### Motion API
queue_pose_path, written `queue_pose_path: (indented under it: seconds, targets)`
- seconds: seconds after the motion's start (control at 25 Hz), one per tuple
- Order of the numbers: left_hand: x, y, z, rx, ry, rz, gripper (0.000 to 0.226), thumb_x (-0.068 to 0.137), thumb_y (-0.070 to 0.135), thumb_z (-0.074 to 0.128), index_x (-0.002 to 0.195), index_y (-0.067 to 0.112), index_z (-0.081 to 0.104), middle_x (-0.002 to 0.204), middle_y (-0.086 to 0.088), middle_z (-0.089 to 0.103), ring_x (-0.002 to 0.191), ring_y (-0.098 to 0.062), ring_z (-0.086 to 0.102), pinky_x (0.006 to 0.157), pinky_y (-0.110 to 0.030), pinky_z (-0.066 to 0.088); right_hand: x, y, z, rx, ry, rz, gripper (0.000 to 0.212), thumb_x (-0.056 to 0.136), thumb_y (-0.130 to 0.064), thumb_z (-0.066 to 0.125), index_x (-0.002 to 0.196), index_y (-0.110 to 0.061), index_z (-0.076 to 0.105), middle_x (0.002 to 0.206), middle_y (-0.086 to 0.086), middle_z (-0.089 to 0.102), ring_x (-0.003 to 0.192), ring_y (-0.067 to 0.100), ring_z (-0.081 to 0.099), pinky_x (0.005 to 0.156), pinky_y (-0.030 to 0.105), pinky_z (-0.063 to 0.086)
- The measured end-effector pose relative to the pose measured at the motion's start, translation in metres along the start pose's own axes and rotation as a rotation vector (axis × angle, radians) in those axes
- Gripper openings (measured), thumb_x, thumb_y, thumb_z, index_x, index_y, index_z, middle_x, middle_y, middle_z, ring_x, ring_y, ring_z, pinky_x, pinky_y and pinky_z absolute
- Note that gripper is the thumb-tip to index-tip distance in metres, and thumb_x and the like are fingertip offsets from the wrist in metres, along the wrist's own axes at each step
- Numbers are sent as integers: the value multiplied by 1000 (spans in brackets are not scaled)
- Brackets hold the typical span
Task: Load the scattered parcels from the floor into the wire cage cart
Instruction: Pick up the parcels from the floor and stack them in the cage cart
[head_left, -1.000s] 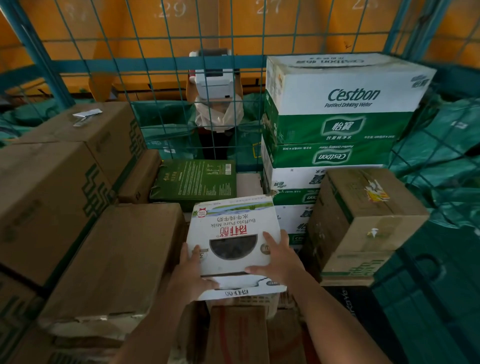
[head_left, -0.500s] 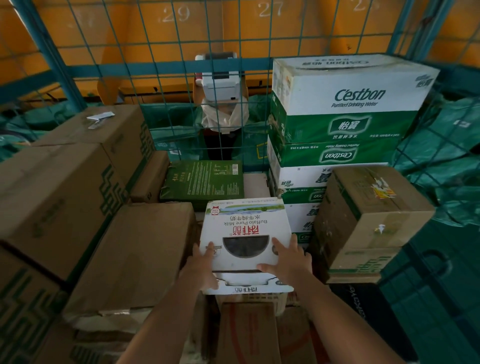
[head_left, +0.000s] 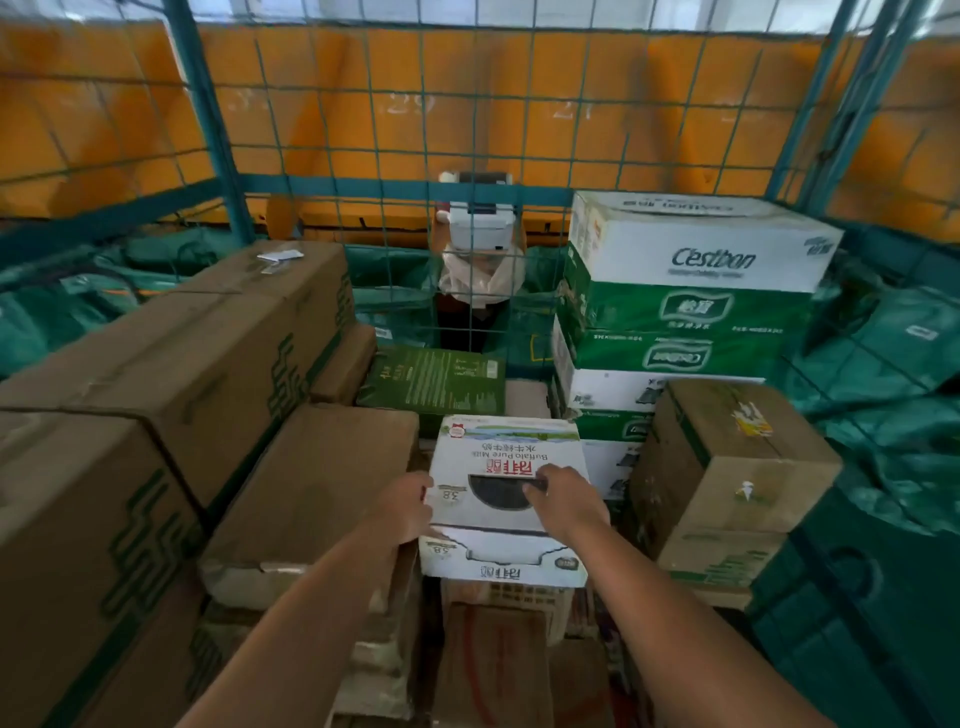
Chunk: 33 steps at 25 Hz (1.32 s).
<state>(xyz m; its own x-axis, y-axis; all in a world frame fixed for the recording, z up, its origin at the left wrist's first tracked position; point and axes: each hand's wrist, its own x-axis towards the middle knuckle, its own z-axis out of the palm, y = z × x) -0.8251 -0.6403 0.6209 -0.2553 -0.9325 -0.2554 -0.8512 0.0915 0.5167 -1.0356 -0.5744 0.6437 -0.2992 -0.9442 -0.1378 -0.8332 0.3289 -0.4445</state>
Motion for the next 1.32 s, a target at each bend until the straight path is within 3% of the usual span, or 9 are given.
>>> queue_pose_path:
  seconds: [0.08, 0.2, 0.4, 0.44, 0.64, 0.8, 0.96, 1.08, 1.32]
  targets:
    - [-33, -4, -7, 34, 83, -57, 31, 96, 12, 51, 127, 13, 56, 129, -4, 56, 116, -21, 54, 94, -26, 43, -13, -7, -3, 36, -21, -83, 27, 98, -38, 47, 111, -19, 61, 115, 6, 64, 102, 25, 60, 82, 31, 48]
    - [-88, -25, -8, 15, 154, -185, 29, 100, 20, 44, 122, 8, 59, 125, -5, 57, 117, -22, 53, 93, -26, 39, -35, -16, 1, 60, -104, -220, 31, 99, -36, 47, 119, -17, 61, 123, 6, 62, 111, 28, 58, 87, 31, 44]
    - [-203, -65, 15, -121, 304, -518, 17, 87, 22, 64, 100, 12, 68, 99, -4, 68, 90, -20, 65, 79, -20, 53, -94, -32, 34, 92, -264, -429, 31, 98, -34, 47, 117, -15, 62, 122, 8, 62, 112, 28, 57, 91, 33, 46]
    - [-227, -65, 19, -134, 329, -557, 15, 90, 20, 61, 101, 12, 67, 98, -3, 68, 90, -19, 64, 77, -16, 51, -107, -37, 41, 95, -308, -470, 30, 98, -32, 46, 115, -14, 63, 120, 8, 62, 110, 28, 57, 90, 33, 46]
    - [-353, -104, 44, -85, 306, -792, 30, 92, 18, 47, 117, 13, 63, 114, -2, 63, 104, -22, 61, 79, -28, 47, -184, -91, 86, 64, -520, -677, 29, 97, -30, 47, 106, -10, 66, 111, 9, 66, 99, 27, 61, 79, 32, 47]
    - [-463, -147, 64, -180, 376, -942, 20, 90, 14, 45, 95, 9, 64, 101, -4, 67, 92, -24, 62, 76, -32, 50, -270, -141, 132, -26, -627, -784, 25, 96, -37, 51, 105, -16, 62, 106, 4, 64, 100, 24, 60, 78, 29, 45]
    - [-584, -192, 96, -356, 478, -1101, 22, 86, 10, 45, 96, 13, 64, 109, -5, 66, 107, -26, 62, 87, -34, 51, -380, -198, 192, -107, -688, -948, 24, 94, -33, 55, 106, -15, 64, 110, 6, 67, 102, 26, 61, 85, 30, 47]
    - [-687, -232, 123, -456, 557, -1206, 32, 88, 12, 46, 113, 14, 66, 120, -3, 64, 112, -23, 60, 92, -32, 51, -483, -233, 242, -166, -764, -1051, 21, 93, -35, 55, 103, -18, 64, 109, 3, 67, 97, 24, 60, 83, 29, 47]
    - [-888, -306, 172, -513, 589, -1461, 34, 85, 7, 41, 108, 8, 66, 116, -6, 66, 93, -21, 55, 90, -35, 50, -673, -280, 326, -293, -909, -1191, 22, 97, -34, 49, 109, -20, 59, 109, -1, 61, 92, 21, 57, 76, 29, 45]
